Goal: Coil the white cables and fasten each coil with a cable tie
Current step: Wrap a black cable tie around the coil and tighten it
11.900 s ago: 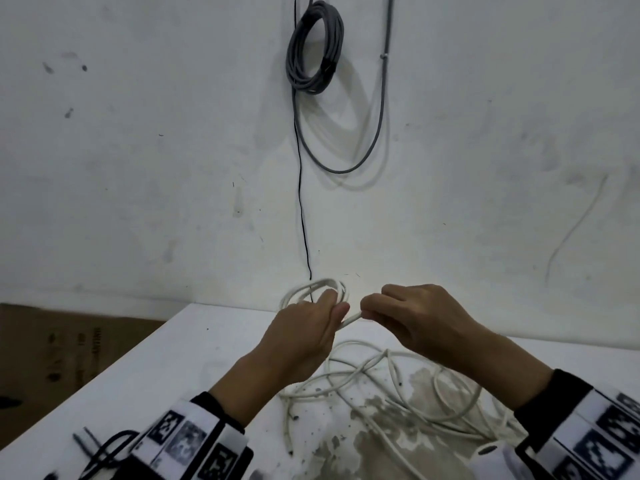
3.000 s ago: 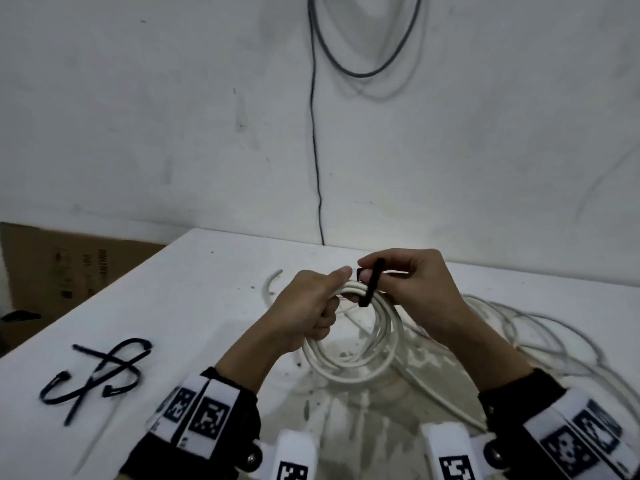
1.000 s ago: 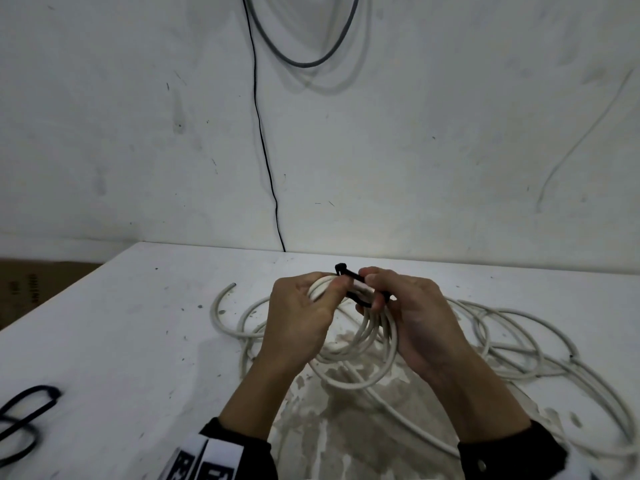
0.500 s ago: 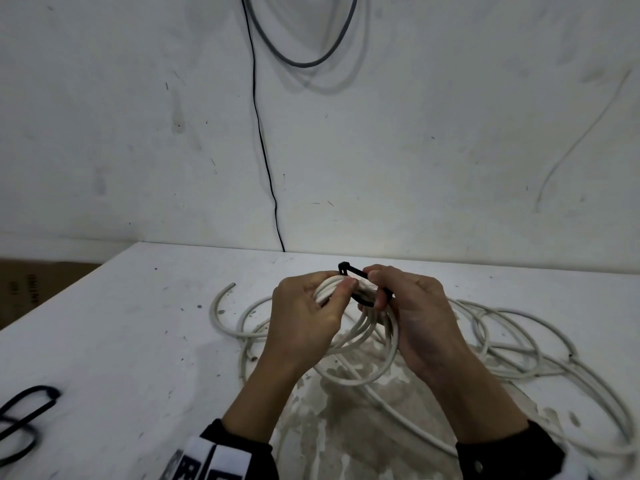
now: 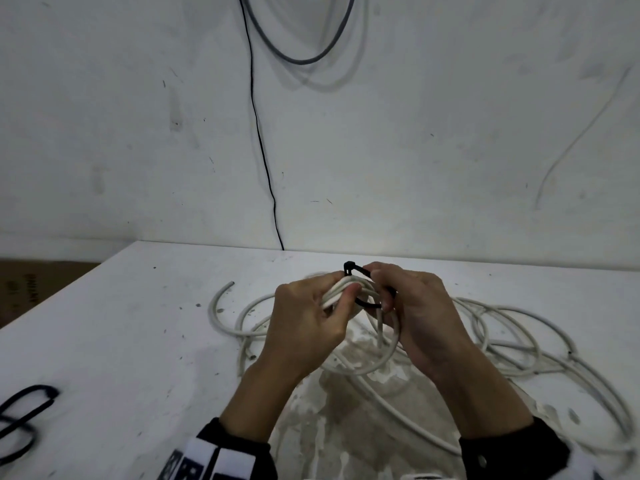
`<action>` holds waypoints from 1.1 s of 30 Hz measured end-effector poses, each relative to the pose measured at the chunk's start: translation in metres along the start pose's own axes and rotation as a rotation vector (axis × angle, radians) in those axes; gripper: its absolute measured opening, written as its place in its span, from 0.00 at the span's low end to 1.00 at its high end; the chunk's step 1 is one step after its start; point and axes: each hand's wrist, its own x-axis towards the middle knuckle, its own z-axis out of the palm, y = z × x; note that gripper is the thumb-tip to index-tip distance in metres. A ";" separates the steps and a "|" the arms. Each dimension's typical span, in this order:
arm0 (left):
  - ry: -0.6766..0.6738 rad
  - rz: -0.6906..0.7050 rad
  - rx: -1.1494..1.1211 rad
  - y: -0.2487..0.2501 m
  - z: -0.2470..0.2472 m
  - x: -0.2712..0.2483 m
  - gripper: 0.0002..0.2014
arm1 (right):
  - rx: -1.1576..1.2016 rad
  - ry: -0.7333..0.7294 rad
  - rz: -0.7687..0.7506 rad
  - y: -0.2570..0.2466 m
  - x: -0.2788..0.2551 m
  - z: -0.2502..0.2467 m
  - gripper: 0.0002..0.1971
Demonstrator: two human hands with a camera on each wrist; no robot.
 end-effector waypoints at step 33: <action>-0.236 -0.124 -0.329 0.018 -0.011 0.009 0.05 | 0.323 0.013 0.206 -0.025 0.007 -0.024 0.09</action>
